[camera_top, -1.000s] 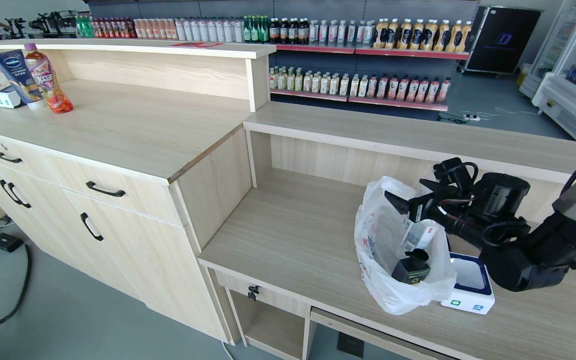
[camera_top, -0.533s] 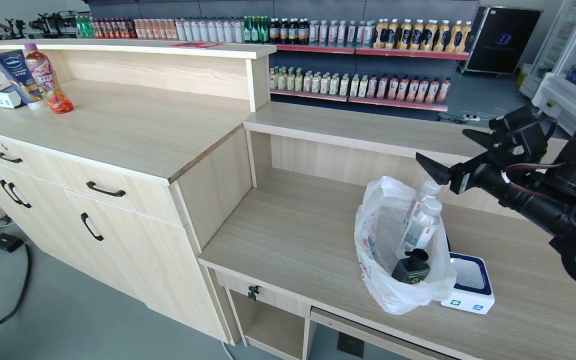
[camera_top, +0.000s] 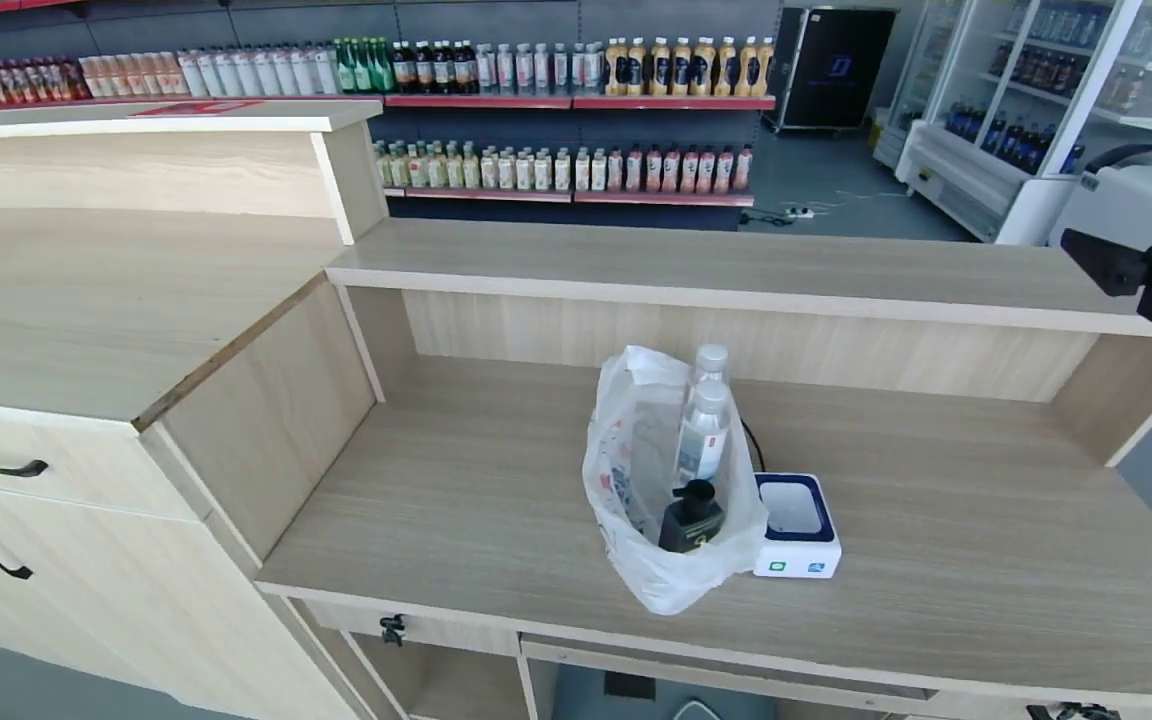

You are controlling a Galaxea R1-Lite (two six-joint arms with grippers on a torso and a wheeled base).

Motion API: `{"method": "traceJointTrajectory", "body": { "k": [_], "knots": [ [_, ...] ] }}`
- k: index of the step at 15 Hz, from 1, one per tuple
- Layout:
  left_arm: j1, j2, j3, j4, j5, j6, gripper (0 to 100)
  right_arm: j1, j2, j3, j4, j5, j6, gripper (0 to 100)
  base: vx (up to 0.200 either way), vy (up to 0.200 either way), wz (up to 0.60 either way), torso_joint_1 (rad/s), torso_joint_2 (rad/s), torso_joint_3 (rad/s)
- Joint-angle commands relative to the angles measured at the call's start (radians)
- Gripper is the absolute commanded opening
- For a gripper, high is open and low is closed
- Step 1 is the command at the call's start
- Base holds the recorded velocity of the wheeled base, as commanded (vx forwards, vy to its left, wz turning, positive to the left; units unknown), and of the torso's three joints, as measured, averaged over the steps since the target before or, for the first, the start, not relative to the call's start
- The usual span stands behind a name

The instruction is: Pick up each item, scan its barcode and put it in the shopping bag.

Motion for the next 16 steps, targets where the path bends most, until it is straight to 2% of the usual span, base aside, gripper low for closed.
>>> {"method": "traceJointTrajectory", "body": {
  "k": [1, 3, 4, 5, 6, 7, 9, 10, 11, 12, 13, 16],
  "knots": [
    [0.000, 0.000, 0.000, 0.000, 0.000, 0.000, 100, -0.054, -0.172, -0.013, 0.172, -0.080, 0.070, 100, 0.000, 0.000, -0.60, -0.002, 0.00, 0.002],
    [0.000, 0.000, 0.000, 0.000, 0.000, 0.000, 100, -0.067, -0.274, 0.126, 0.210, -0.078, 0.125, 100, 0.000, 0.000, 0.00, 0.000, 0.00, 0.000],
    [0.000, 0.000, 0.000, 0.000, 0.000, 0.000, 100, -0.067, -0.274, 0.126, 0.210, -0.078, 0.125, 100, 0.000, 0.000, 0.00, 0.000, 0.00, 0.000],
    [0.000, 0.000, 0.000, 0.000, 0.000, 0.000, 100, -0.057, -0.404, 0.360, 0.213, -0.083, 0.133, 100, 0.000, 0.000, 0.00, 0.000, 0.00, 0.000],
    [0.000, 0.000, 0.000, 0.000, 0.000, 0.000, 100, -0.057, -0.458, 0.452, 0.212, -0.085, 0.133, 100, 0.000, 0.000, 0.00, 0.000, 0.00, 0.000],
    [0.000, 0.000, 0.000, 0.000, 0.000, 0.000, 100, -0.044, -0.600, 0.649, 0.216, -0.111, 0.133, 100, 0.000, 0.000, 0.00, 0.000, 0.00, 0.000],
    [0.000, 0.000, 0.000, 0.000, 0.000, 0.000, 100, 0.041, -0.858, 0.837, 0.267, -0.218, 0.139, 100, 0.000, 0.000, 0.00, 0.000, 0.00, 0.000],
    [0.000, 0.000, 0.000, 0.000, 0.000, 0.000, 100, 0.087, -1.053, 0.837, 0.537, -0.276, 0.164, 100, 0.000, 0.000, 0.00, 0.000, 0.00, 0.000],
    [0.000, 0.000, 0.000, 0.000, 0.000, 0.000, 100, 0.082, -1.234, 0.823, 0.727, -0.338, 0.191, 100, 0.000, 0.000, 0.00, 0.000, 0.00, 0.000],
    [0.000, 0.000, 0.000, 0.000, 0.000, 0.000, 100, 0.091, -1.312, 0.800, 0.750, -0.307, 0.234, 100, 0.000, 0.000, 0.00, 0.000, 0.00, 0.000],
    [0.000, 0.000, 0.000, 0.000, 0.000, 0.000, 100, 0.104, -1.312, 0.827, 0.709, -0.292, 0.246, 100, 0.000, 0.000, 0.00, 0.000, 0.00, 0.000],
    [0.000, 0.000, 0.000, 0.000, 0.000, 0.000, 100, 0.117, -1.337, 0.835, 0.678, -0.339, 0.257, 100, 0.000, 0.000, 0.00, 0.000, 0.00, 0.000]
  ]
}}
